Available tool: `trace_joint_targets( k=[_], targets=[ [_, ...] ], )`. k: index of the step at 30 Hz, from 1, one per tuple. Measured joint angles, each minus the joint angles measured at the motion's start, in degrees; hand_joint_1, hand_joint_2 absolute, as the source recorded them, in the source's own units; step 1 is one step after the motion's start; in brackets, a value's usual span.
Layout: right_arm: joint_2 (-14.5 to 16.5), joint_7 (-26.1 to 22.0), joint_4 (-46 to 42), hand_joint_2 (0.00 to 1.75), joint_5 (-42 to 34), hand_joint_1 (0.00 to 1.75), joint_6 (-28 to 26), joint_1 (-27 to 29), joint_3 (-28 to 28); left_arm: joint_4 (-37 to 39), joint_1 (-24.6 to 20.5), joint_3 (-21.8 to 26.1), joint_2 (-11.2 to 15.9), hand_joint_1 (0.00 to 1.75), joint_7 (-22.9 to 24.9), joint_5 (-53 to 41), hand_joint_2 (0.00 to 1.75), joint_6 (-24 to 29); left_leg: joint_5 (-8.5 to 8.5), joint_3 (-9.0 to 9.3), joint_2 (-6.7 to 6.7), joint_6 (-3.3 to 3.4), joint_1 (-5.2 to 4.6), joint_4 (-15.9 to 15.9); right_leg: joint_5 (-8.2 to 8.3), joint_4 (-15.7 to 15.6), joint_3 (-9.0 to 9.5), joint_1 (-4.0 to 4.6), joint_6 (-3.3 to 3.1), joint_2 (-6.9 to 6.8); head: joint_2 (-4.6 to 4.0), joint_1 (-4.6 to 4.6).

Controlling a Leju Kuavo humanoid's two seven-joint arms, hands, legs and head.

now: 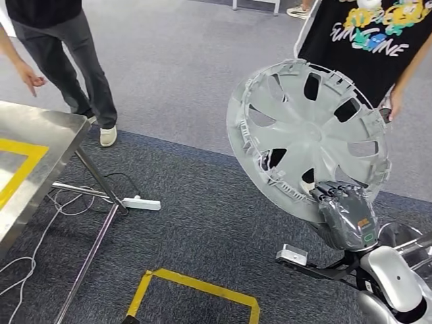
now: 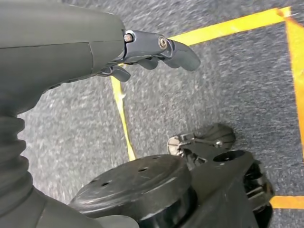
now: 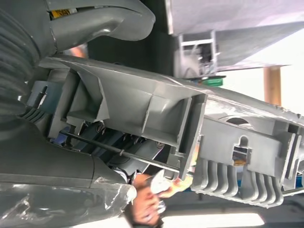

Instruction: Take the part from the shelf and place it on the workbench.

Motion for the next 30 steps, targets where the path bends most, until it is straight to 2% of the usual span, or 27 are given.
trace_joint_targets(
  k=[1, 2, 3, 4, 5, 6, 7, 8, 9, 11, 12, 13, 14, 15, 16, 18, 19, 20, 22, 23, 24, 26, 27, 28, 29, 30],
  targets=[
    [0.1, 0.0, 0.1, 1.75, 0.0, 1.75, 0.0, -0.2, 0.1, 0.1, 0.0, 0.0, -0.1, 0.0, 0.0, 0.0, 1.75, 0.0, 0.04, 0.05, -0.87, -0.11, 0.07, 0.0, 2.35, -3.9, 1.66, -0.21, 0.02, 0.81, 0.0, 0.01],
    [0.2, 0.0, 0.2, 1.75, 0.0, 1.75, 0.0, -0.4, 0.1, 0.2, 0.1, 0.0, -0.1, 0.0, 0.0, 0.1, 1.75, 0.0, 0.1, 0.0, -1.71, -0.34, 0.07, 0.1, 4.0, -7.9, 3.42, -0.48, 0.08, 2.28, 0.0, -0.01],
    [0.3, 0.0, 0.2, 1.75, 0.0, 1.75, 0.0, -0.6, 0.1, 0.4, 0.0, 0.0, -0.2, 0.0, 0.0, 0.1, 1.75, 0.0, 0.22, -0.18, -2.51, -0.62, 0.09, 0.2, 5.05, -11.1, 4.94, -0.74, 0.12, 3.59, 0.0, -0.03],
    [0.4, 0.0, 0.3, 1.75, 0.0, 1.75, 0.0, -0.8, 0.2, 0.5, 0.0, 0.0, -0.2, 0.0, 0.0, 0.1, 1.75, 0.0, 0.42, -0.47, -3.24, -0.99, 0.14, 0.2, 5.41, -12.9, 5.83, -0.87, 0.1, 4.58, 0.0, -0.04],
    [0.5, 0.0, 0.4, 1.75, 0.0, 1.75, 0.0, -1.0, 0.3, 0.6, 0.1, 0.0, -0.2, 0.0, 0.0, 0.1, 1.75, 0.0, 0.67, -0.79, -3.94, -1.41, 0.24, 0.1, 5.2, -13.4, 6.1, -0.82, -0.07, 4.83, 0.0, -0.08],
    [0.6, 0.0, 0.5, 1.75, 0.0, 1.75, 0.1, -1.2, 0.4, 0.7, 0.2, 0.0, -0.2, 0.0, 0.0, 0.1, 1.75, 0.1, 0.95, -1.05, -4.62, -1.79, 0.39, 0.0, 5.32, -13.5, 6.18, -0.72, -0.36, 4.23, 0.0, -0.1],
    [0.8, 0.0, 0.6, 1.75, 0.0, 1.75, 0.1, -1.5, 0.6, 0.7, 0.4, -0.1, -0.3, 0.0, -0.1, 0.2, 1.75, 0.2, 0.99, -1.26, -4.71, -2.11, 0.5, 0.1, 5.48, -13.6, 6.18, -0.64, -0.73, 3.53, 0.0, -0.08],
    [1.0, 0.1, 0.7, 1.75, -0.1, 1.75, 0.1, -1.8, 0.7, 0.8, 0.5, -0.1, -0.4, 0.0, -0.2, 0.2, 1.75, 0.3, 0.53, -1.67, -3.78, -2.37, 0.45, 0.6, 5.65, -13.7, 6.23, -0.61, -1.16, 2.84, 0.0, -0.21],
    [1.1, 0.1, 0.8, 1.75, -0.1, 1.75, 0.2, -2.1, 0.9, 0.8, 0.6, -0.1, -0.5, 0.0, -0.3, 0.2, 1.75, 0.4, -0.59, -2.52, -2.18, -2.59, 0.34, 2.3, 5.81, -13.9, 6.27, -0.58, -1.58, 2.1, 0.0, -0.36],
    [1.3, 0.2, 0.8, 1.75, -0.2, 1.75, 0.2, -2.4, 1.1, 0.8, 0.4, -0.2, -0.6, 0.0, -0.5, 0.3, 1.75, 0.7, -4.25, -5.68, 1.49, -2.88, 0.15, 8.9, 5.86, -14.1, 6.31, -0.35, -2.16, 0.51, 0.0, -0.67],
    [1.3, 0.2, 0.9, 1.75, -0.3, 1.75, 0.2, -2.5, 1.3, 0.9, 0.3, -0.2, -0.7, 0.0, -0.6, 0.3, 1.75, 0.8, -5.88, -7.46, 2.3, -2.98, 0.17, 12.7, 5.82, -14.1, 6.29, -0.21, -2.29, -0.36, 0.0, -0.69],
    [1.4, 0.3, 0.9, 1.75, -0.3, 1.75, 0.2, -2.5, 1.4, 0.9, 0.2, -0.2, -0.7, 0.0, -0.7, 0.4, 1.75, 0.9, -6.69, -8.64, 2.65, -3.02, 0.19, 15.3, 5.77, -14.1, 6.3, -0.12, -2.36, -1.24, 0.0, -0.68],
    [1.4, 0.3, 1.0, 1.75, -0.3, 1.75, 0.2, -2.4, 1.6, 0.9, 0.2, -0.2, -0.8, 0.0, -0.7, 0.5, 1.75, 1.1, -6.45, -8.8, 2.81, -3.02, 0.19, 15.9, 5.72, -14.1, 6.32, -0.06, -2.41, -2.07, 0.0, -0.68],
    [1.4, 0.3, 1.0, 1.75, -0.3, 1.75, 0.2, -2.4, 1.8, 0.9, 0.2, -0.2, -0.8, 0.0, -0.7, 0.6, 1.75, 1.2, -5.28, -7.81, 3.01, -2.97, 0.17, 14.4, 5.67, -14.1, 6.38, -0.04, -2.41, -2.84, 0.0, -0.69],
    [1.5, 0.4, 1.0, 1.75, -0.3, 1.75, 0.2, -2.4, 1.9, 0.9, 0.3, -0.2, -0.8, 0.0, -0.7, 0.7, 1.75, 1.2, -3.49, -5.77, 3.6, -2.85, 0.13, 10.9, 5.58, -14.1, 6.51, -0.02, -2.34, -3.56, 0.0, -0.7],
    [1.4, 0.5, 0.9, 1.75, -0.4, 1.75, 0.2, -2.4, 2.0, 0.9, 0.3, -0.2, -0.8, 0.0, -0.7, 0.9, 1.75, 1.3, -1.03, -1.49, 6.08, -2.48, -0.23, 3.5, 5.25, -14.0, 6.73, 0.26, -1.97, -4.81, 0.0, -0.74],
    [1.4, 0.7, 0.9, 1.75, -0.5, 1.75, 0.1, -2.2, 2.0, 0.9, 0.2, -0.2, -0.8, 0.0, -0.6, 1.0, 1.75, 1.3, -0.6, -0.29, 6.93, -2.19, -0.41, 1.3, 5.09, -14.0, 6.86, 0.44, -1.72, -5.42, 0.0, -0.71],
    [1.3, 0.8, 0.8, 1.75, -0.5, 1.75, 0.0, -2.0, 2.0, 0.9, 0.2, -0.3, -0.8, 0.0, -0.6, 1.1, 1.75, 1.3, -0.69, 0.11, 7.19, -1.9, -0.59, 0.4, 4.96, -14.0, 7.0, 0.62, -1.45, -6.05, 0.0, -0.7],
    [1.0, 1.0, 0.7, 1.75, -0.7, 1.75, -0.1, -1.6, 2.0, 0.9, 0.3, -0.4, -0.7, 0.0, -0.4, 1.4, 1.75, 1.3, -0.66, 0.09, 5.84, -1.21, -0.53, 0.1, 4.69, -14.2, 7.33, 0.62, -0.85, -6.83, 0.0, -0.68],
    [0.8, 1.0, 0.6, 1.75, -0.8, 1.75, -0.2, -1.2, 1.9, 0.9, 0.5, -0.4, -0.7, 0.0, -0.3, 1.5, 1.75, 1.3, -0.61, 0.16, 5.23, -0.91, -0.38, 0.0, 4.23, -13.8, 7.26, 0.5, -0.5, -5.99, 0.0, -0.65],
    [0.5, 1.1, 0.4, 1.75, -0.9, 1.75, -0.4, -0.9, 1.8, 0.8, 0.6, -0.5, -0.7, 0.0, -0.3, 1.6, 1.75, 1.2, -0.54, 0.25, 4.64, -0.59, -0.18, -0.1, 3.32, -12.4, 6.69, 0.36, -0.2, -4.52, 0.0, -0.58],
    [-0.3, 1.2, 0.2, 1.75, -1.1, 1.75, -0.9, 0.1, 1.5, 0.8, 0.5, -0.6, -0.7, 0.0, -0.3, 1.7, 1.75, 1.2, -0.49, 0.32, 3.36, -0.18, 0.08, -0.2, -0.02, -5.9, 3.62, 0.17, 0.22, -1.24, 0.0, -0.41],
    [-0.7, 1.2, 0.2, 1.75, -1.2, 1.75, -1.1, 0.6, 1.4, 0.8, 0.4, -0.6, -0.7, 0.0, -0.3, 1.7, 1.75, 1.2, -0.49, 0.32, 2.6, -0.08, 0.1, -0.2, -1.73, -1.7, 1.5, 0.15, 0.31, -0.58, 0.0, -0.39],
    [-1.1, 1.3, 0.2, 1.75, -1.3, 1.75, -1.2, 1.2, 1.3, 0.8, 0.3, -0.7, -0.7, 0.0, -0.3, 1.7, 1.75, 1.2, -0.5, 0.33, 1.81, -0.05, 0.11, -0.2, -2.72, 1.6, -0.27, 0.15, 0.37, -0.35, 0.0, -0.38],
    [-1.5, 1.3, 0.2, 1.75, -1.4, 1.75, -1.3, 1.7, 1.1, 0.8, 0.3, -0.8, -0.7, 0.0, -0.2, 1.8, 1.75, 1.2, -0.49, 0.35, 1.0, -0.05, 0.11, -0.2, -2.61, 2.9, -1.17, 0.14, 0.38, -0.27, 0.0, -0.37],
    [-1.9, 1.3, 0.0, 1.75, -1.5, 1.75, -1.3, 2.3, 1.0, 0.8, 0.3, -0.9, -0.7, 0.0, -0.1, 1.8, 1.75, 1.2, -0.47, 0.38, 0.18, -0.07, 0.14, -0.2, -1.29, 1.7, -0.84, 0.08, 0.33, -0.15, 0.0, -0.38]
  ],
)
